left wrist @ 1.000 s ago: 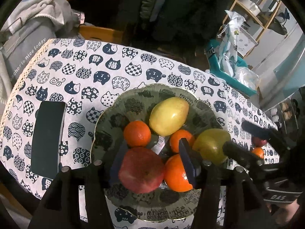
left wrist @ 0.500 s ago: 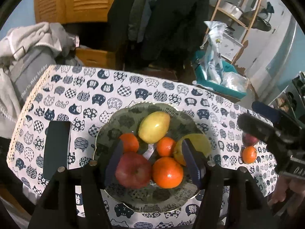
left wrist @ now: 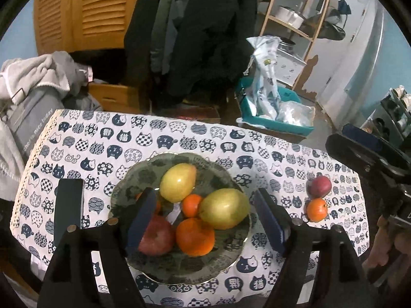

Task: Organize fruits
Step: 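Move both tools back toward the last red apple and orange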

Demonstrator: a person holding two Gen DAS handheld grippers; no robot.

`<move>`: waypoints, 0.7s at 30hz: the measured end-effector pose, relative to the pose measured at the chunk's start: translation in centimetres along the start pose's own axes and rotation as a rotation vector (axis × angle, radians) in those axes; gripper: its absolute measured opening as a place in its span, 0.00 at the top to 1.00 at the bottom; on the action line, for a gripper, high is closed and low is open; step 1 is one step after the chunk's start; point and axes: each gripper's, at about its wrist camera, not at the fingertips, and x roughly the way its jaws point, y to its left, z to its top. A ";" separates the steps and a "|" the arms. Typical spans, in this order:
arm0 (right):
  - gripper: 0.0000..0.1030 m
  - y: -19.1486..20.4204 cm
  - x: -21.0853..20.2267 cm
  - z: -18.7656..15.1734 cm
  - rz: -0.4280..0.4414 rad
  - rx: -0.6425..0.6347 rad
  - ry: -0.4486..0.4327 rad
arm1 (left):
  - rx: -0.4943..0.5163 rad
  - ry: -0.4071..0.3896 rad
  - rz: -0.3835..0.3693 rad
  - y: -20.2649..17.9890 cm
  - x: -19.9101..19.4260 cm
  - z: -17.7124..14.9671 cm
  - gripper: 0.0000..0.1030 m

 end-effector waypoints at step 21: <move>0.18 -7.4 -4.9 -2.9 -0.079 0.106 -0.019 | 0.135 0.014 -0.070 -8.2 0.4 0.2 0.19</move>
